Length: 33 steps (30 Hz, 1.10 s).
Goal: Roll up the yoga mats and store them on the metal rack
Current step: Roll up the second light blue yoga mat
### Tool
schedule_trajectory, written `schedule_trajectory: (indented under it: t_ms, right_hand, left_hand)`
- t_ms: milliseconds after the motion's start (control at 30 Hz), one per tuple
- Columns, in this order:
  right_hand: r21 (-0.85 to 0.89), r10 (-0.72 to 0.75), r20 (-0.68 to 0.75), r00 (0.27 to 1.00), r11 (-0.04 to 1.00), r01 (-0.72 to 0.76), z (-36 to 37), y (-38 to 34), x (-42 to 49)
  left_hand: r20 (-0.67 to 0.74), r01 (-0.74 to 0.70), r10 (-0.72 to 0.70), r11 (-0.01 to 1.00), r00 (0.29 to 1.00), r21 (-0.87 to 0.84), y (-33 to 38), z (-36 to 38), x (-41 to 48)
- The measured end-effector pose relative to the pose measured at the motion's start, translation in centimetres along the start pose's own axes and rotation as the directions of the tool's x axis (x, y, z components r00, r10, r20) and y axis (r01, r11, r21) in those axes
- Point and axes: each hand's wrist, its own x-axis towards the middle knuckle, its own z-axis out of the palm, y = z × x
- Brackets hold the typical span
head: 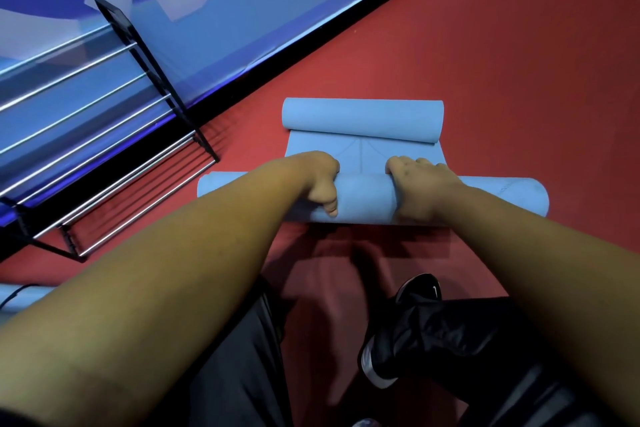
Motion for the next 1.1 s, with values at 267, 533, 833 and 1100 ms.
schedule_trajectory:
  t_ms: [267, 533, 833, 1100]
  right_hand:
    - [0.116, 0.06, 0.14, 0.988, 0.99, -0.076, -1.7, 0.5, 0.6]
    - [0.105, 0.055, 0.14, 0.989, 0.992, -0.07, -1.7, 1.2, -0.1]
    - [0.059, 0.005, -0.033, 0.999, 0.998, -0.003, -1.2, -0.5, -0.3]
    - [0.246, 0.043, 0.076, 0.996, 0.967, -0.06, -2.2, 0.4, -0.1]
  left_hand:
    - [-0.142, -0.035, 0.077, 0.96, 0.987, 0.278, 1.7, 0.8, -0.7]
    - [-0.222, -0.072, 0.097, 0.991, 0.97, 0.117, 1.7, -0.2, -0.5]
    - [-0.113, -0.089, 0.093, 0.995, 0.989, 0.036, 0.4, 0.2, -0.2]
    - [-0.208, -0.128, 0.175, 0.967, 0.962, 0.222, 2.0, 0.3, -0.5]
